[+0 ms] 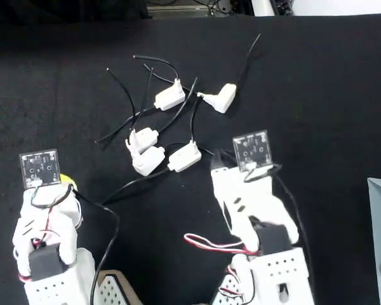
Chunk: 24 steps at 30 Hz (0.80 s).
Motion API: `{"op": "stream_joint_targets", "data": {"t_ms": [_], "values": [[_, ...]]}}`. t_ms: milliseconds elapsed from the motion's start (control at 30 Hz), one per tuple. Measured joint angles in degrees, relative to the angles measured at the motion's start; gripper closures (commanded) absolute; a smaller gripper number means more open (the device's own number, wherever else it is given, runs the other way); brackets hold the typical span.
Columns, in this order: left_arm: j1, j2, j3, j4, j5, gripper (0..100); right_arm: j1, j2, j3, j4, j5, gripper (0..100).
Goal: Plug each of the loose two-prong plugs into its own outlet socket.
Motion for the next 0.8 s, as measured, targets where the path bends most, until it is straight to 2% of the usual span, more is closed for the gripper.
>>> {"op": "stream_joint_targets", "data": {"t_ms": [267,367,633,800], "values": [[0.0,0.0,3.9,0.0,0.0,97,2.2,-13.5,11.5,0.9,0.0,98.6],[0.0,0.0,5.3,0.0,-0.1,97,2.3,-17.8,11.6,5.5,0.0,98.6],[0.0,0.0,10.4,0.0,-2.0,97,2.3,-18.4,11.6,16.6,0.0,98.6],[4.3,0.0,11.2,0.0,-2.1,97,2.3,-18.4,11.6,20.9,0.0,98.6]]}}
